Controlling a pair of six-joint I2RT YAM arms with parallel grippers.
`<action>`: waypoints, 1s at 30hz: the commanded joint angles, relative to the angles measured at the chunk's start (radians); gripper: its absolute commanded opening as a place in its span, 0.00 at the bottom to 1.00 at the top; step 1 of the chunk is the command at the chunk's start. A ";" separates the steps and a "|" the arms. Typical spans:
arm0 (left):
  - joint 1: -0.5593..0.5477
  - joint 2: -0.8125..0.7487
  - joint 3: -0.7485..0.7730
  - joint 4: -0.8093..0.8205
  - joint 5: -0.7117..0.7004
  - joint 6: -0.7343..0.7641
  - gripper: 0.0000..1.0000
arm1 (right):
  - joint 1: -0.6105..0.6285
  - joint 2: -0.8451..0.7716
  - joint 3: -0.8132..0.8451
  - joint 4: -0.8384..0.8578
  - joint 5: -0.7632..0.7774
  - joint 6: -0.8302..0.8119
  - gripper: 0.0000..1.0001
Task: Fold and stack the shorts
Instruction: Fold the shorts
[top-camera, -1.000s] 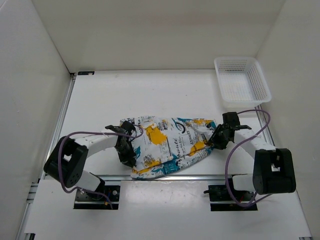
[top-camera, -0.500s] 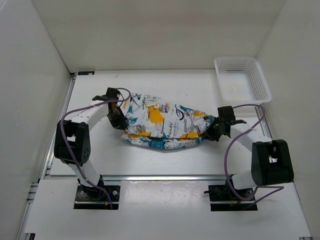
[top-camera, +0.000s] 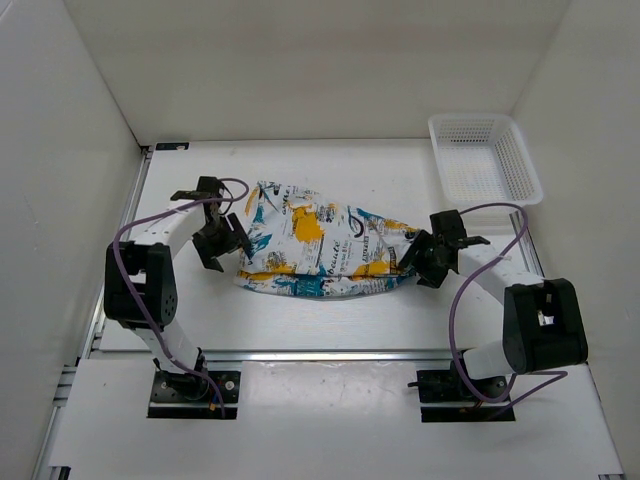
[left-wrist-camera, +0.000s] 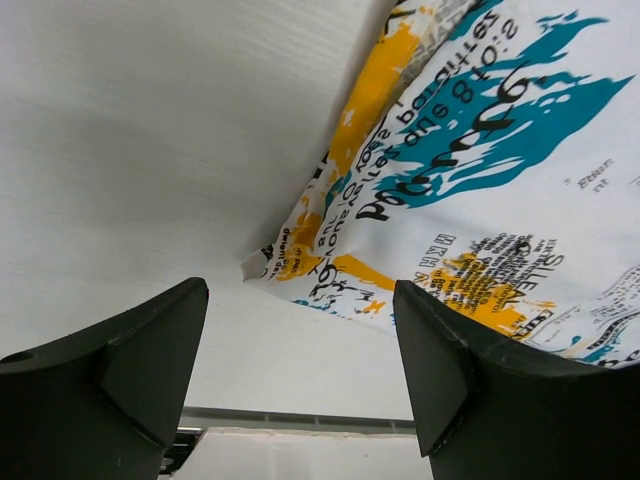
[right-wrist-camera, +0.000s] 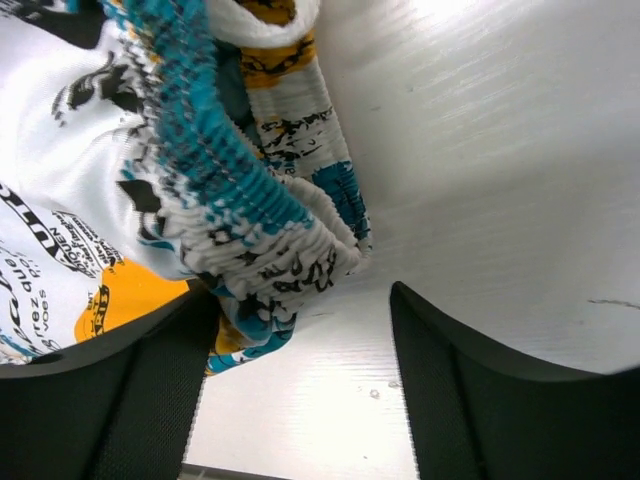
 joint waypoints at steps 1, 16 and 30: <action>0.005 -0.004 -0.015 0.023 -0.005 0.032 0.86 | -0.001 -0.025 0.064 -0.035 0.054 -0.055 0.69; -0.006 0.126 0.036 0.051 -0.010 0.052 0.11 | -0.001 0.011 0.147 -0.067 0.122 -0.093 0.01; 0.003 0.016 0.099 0.017 -0.028 0.042 0.11 | 0.008 -0.017 0.190 -0.098 0.113 -0.121 0.00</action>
